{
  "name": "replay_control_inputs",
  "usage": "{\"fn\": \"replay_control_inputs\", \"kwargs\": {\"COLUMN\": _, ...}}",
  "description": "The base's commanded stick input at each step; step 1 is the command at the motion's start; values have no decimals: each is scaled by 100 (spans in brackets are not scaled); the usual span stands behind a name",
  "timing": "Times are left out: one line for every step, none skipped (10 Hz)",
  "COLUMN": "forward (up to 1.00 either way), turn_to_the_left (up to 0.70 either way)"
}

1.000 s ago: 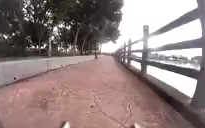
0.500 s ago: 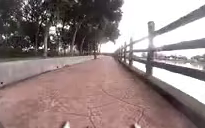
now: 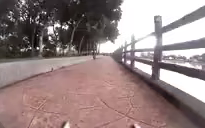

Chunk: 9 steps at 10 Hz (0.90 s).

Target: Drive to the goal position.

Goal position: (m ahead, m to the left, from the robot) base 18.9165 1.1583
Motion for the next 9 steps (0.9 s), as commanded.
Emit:
{"fn": "replay_control_inputs", "kwargs": {"forward": 70, "turn_to_the_left": 0}}
{"fn": "replay_control_inputs", "kwargs": {"forward": 70, "turn_to_the_left": 0}}
{"fn": "replay_control_inputs", "kwargs": {"forward": 70, "turn_to_the_left": 0}}
{"fn": "replay_control_inputs", "kwargs": {"forward": 70, "turn_to_the_left": 0}}
{"fn": "replay_control_inputs", "kwargs": {"forward": 70, "turn_to_the_left": 0}}
{"fn": "replay_control_inputs", "kwargs": {"forward": 70, "turn_to_the_left": 0}}
{"fn": "replay_control_inputs", "kwargs": {"forward": 70, "turn_to_the_left": 0}}
{"fn": "replay_control_inputs", "kwargs": {"forward": 70, "turn_to_the_left": 0}}
{"fn": "replay_control_inputs", "kwargs": {"forward": 70, "turn_to_the_left": -4}}
